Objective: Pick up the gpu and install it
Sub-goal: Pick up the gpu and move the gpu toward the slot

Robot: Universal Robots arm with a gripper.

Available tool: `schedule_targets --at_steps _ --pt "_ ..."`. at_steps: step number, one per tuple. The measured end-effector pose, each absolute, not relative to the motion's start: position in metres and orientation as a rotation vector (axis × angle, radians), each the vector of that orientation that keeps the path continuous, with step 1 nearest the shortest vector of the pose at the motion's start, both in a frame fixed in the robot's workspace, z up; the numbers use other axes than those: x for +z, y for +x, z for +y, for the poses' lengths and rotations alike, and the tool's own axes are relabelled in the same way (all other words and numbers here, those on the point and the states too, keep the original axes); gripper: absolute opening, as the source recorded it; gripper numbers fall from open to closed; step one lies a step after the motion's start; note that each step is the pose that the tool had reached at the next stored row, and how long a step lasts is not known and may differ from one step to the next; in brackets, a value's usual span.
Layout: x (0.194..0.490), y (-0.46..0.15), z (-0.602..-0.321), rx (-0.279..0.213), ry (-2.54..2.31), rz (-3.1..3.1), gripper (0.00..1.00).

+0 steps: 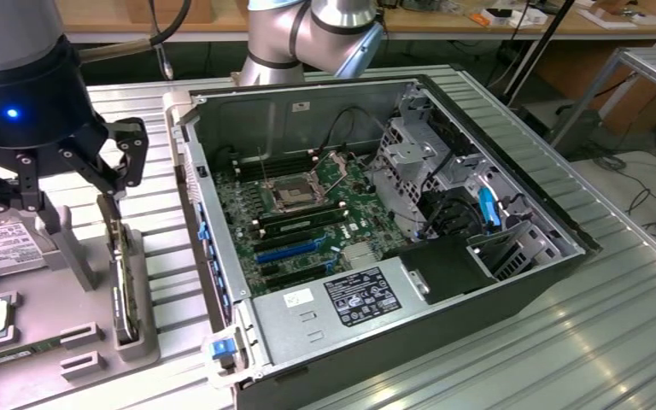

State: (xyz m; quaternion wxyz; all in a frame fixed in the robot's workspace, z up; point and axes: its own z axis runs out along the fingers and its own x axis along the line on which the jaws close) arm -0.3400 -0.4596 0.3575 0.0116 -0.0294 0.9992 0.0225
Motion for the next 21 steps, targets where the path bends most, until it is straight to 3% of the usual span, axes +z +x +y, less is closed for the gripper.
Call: schedule_targets --at_steps 21 --pt "0.334 -0.340 -0.460 0.070 -0.092 3.116 0.56"
